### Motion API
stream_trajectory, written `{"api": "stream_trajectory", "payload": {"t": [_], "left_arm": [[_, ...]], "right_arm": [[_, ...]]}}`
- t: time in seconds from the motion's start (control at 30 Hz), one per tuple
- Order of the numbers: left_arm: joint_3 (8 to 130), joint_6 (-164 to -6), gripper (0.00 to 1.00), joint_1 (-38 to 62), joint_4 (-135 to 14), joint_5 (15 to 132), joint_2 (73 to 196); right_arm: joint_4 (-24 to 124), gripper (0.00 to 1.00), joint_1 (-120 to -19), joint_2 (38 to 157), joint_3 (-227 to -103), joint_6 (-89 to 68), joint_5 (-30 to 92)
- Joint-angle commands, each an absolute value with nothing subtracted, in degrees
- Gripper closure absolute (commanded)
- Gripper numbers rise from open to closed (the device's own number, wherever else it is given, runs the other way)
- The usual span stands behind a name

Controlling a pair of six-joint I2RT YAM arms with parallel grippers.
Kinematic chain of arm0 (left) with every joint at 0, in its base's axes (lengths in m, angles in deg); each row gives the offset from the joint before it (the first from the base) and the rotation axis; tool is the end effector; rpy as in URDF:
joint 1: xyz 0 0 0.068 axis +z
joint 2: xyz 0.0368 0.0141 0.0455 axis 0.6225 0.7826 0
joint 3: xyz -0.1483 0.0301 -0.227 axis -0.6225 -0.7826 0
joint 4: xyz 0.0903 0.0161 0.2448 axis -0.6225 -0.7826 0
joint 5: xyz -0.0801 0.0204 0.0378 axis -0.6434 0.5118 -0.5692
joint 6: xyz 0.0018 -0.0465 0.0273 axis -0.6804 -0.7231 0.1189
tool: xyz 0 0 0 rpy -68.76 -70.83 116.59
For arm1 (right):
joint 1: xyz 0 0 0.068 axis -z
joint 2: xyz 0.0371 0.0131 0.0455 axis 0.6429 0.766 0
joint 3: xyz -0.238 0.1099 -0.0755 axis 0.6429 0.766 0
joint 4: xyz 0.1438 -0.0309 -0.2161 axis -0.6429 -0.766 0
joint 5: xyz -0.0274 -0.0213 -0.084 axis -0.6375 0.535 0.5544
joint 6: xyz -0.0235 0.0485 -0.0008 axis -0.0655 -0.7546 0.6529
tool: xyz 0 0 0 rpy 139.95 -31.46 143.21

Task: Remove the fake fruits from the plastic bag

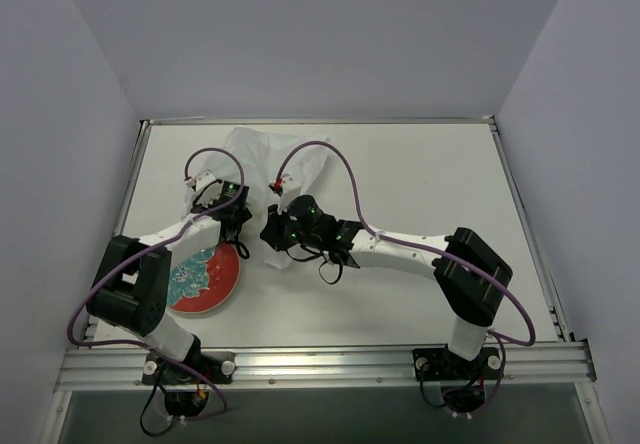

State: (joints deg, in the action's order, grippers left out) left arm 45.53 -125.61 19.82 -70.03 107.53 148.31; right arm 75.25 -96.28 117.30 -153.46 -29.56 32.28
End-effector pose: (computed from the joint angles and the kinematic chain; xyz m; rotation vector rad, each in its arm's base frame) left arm 0.3002 -0.0850 0.1852 -0.8638 2.1386 -0.0844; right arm 0.2237 0.3416 0.2519 -0.5813 1.8390 1.0989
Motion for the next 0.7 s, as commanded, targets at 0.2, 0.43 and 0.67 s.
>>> {"api": "stream_trajectory", "payload": {"t": [0.2, 0.43, 0.67], "left_arm": [[47.1, -122.7, 0.54, 21.4, -66.8, 106.8, 145.8], [46.3, -121.0, 0.86, 21.1, -68.5, 103.0, 136.6], [44.4, -118.9, 0.91, 20.9, -81.8, 97.2, 124.7]], "right_arm": [[79.3, 1.0, -95.6, 114.7, -152.5, -30.3, 30.8], [80.3, 1.0, -94.7, 114.4, -152.8, -30.8, 30.9], [80.6, 1.0, -92.2, 116.3, -155.4, -30.8, 30.9]]}}
